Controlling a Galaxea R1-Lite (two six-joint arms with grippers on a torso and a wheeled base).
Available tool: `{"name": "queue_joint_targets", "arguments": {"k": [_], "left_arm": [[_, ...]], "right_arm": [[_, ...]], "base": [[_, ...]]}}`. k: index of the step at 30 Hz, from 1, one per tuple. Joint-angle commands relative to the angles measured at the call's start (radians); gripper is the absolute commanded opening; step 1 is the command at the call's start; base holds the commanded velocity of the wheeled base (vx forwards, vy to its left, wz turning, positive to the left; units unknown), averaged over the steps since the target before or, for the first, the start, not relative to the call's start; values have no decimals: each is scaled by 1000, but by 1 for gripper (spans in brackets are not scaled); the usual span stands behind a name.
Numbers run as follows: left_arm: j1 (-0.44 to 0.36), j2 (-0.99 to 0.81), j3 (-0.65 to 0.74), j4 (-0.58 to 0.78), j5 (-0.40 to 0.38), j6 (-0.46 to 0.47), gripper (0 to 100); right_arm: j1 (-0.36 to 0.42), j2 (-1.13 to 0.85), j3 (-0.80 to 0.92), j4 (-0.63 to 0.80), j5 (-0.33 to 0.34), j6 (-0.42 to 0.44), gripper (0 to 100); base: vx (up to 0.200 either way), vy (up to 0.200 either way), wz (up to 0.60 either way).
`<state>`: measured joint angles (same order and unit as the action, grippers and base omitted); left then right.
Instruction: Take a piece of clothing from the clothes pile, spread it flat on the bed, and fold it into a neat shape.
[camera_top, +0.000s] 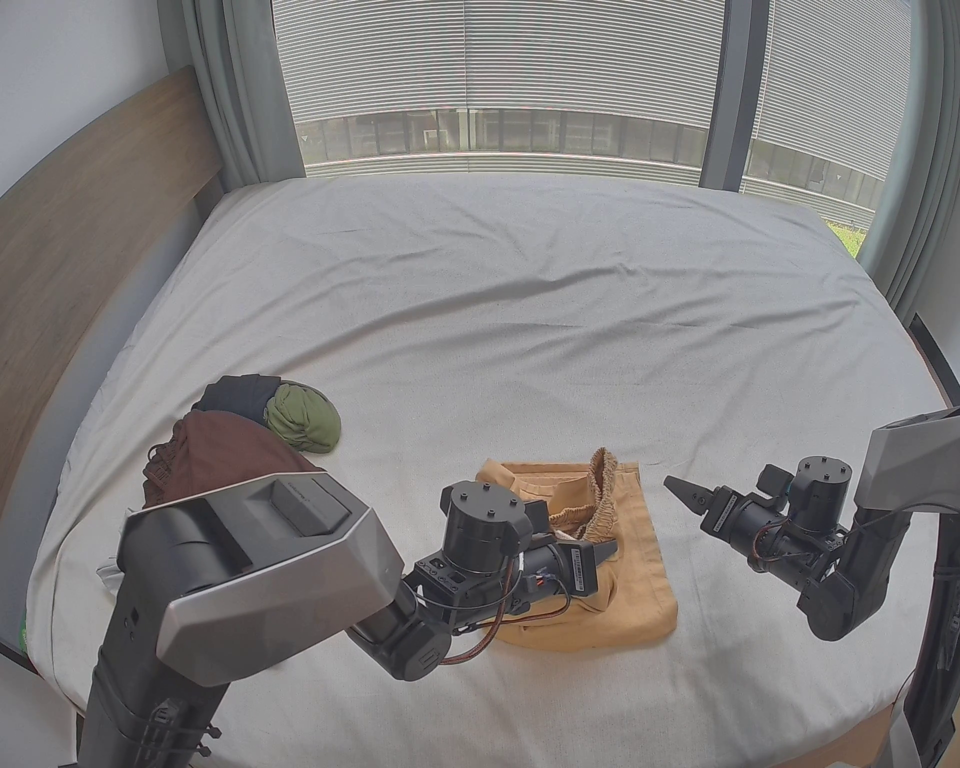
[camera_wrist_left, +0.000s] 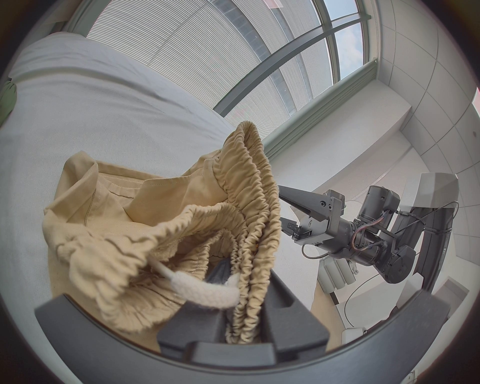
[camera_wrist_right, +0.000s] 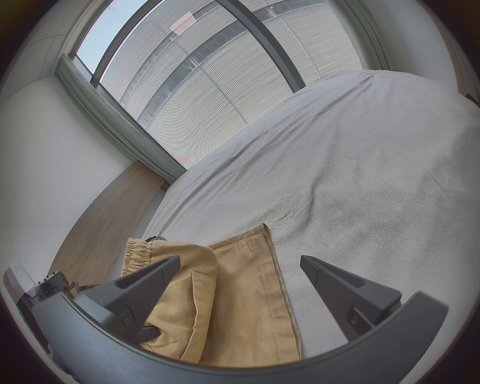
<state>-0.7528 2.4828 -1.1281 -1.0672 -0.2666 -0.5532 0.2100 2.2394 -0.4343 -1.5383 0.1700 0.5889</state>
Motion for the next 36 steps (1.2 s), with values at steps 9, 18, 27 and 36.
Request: {"name": "queue_joint_targets", "arguments": {"k": [9, 18, 27, 36], "left_arm": [[0, -2, -50, -10, 70, 1, 100], [12, -125, 14, -10, 81, 7, 100], [119, -311, 143, -10, 83, 12, 100], [297, -429, 344, -54, 38, 12, 100]], "right_arm": [[0, 6, 2, 1, 0, 0, 100], [19, 9, 9, -2, 9, -1, 100], [72, 11, 19, -3, 91, -54, 100], [74, 78, -18, -3, 252, -170, 100]], "base": [[0, 0, 0], [0, 0, 0], [0, 0, 0], [0, 0, 0]]}}
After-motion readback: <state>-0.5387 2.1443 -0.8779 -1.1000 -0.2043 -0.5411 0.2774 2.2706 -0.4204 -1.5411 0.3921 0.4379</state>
